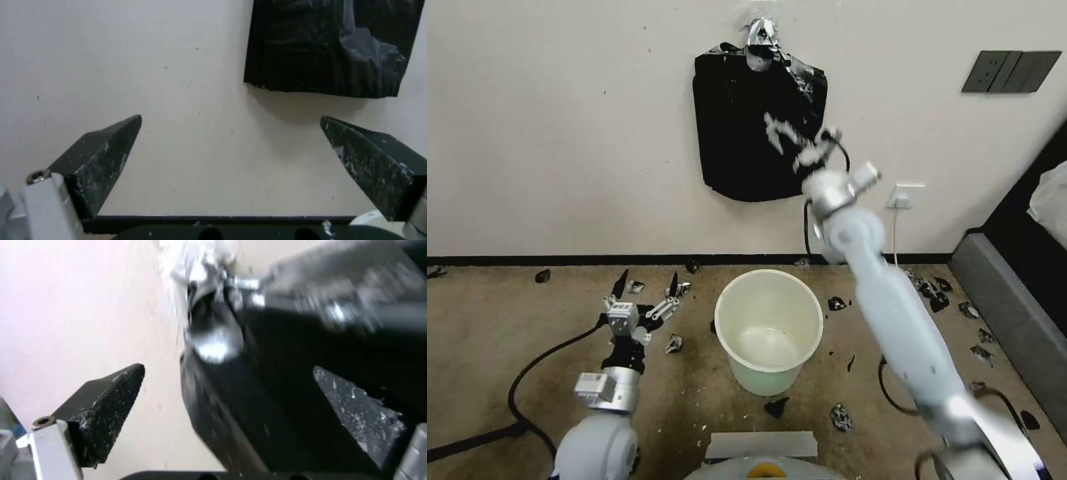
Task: Place a trash bag onto the trash bin.
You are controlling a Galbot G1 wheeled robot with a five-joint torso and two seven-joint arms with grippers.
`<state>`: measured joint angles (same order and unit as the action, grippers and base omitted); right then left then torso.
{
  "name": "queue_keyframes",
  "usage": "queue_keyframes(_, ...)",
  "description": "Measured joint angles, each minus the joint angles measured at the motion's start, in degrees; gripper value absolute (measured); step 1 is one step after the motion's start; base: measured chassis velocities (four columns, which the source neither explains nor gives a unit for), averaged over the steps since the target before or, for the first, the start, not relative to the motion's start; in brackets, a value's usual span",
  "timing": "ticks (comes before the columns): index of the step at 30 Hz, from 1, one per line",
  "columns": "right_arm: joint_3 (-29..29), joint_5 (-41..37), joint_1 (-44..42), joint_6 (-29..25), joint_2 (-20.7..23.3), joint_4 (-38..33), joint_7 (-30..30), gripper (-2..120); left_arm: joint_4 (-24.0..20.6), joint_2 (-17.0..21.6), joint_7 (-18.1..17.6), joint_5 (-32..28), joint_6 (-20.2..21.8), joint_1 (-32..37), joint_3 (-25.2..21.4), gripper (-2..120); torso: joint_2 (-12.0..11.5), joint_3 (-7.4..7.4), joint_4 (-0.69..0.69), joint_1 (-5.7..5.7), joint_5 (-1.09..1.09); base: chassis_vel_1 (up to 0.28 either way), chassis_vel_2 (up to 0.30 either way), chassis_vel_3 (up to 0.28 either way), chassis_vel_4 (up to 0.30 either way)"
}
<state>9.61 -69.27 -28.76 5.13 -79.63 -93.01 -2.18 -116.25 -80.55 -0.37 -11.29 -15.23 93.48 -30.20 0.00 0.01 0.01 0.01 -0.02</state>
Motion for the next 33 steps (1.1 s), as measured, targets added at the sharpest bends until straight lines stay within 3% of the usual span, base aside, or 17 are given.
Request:
queue_keyframes(9,0.5,-5.2,6.1,0.1,-0.9,6.0,2.4,100,-0.4,0.3,0.0,-0.7,0.1,-0.1,-0.8,100,0.0,0.0,-0.01,0.0,0.02,0.0,0.0,0.0,0.0)
queue_keyframes(20,-1.3,-5.3,8.7,1.1,-1.9,8.5,6.0,100,-0.4,-0.7,0.1,-0.7,0.0,-0.2,-0.8,100,0.0,-0.01,0.0,0.0,0.01,0.0,0.0,0.0,0.0)
queue_keyframes(33,-3.3,-5.1,10.0,1.8,0.9,9.2,11.6,100,-0.9,-0.2,0.2,-1.0,-0.1,-0.4,-0.9,100,0.0,-0.01,-0.01,-0.01,0.01,0.0,0.0,0.0,0.0)
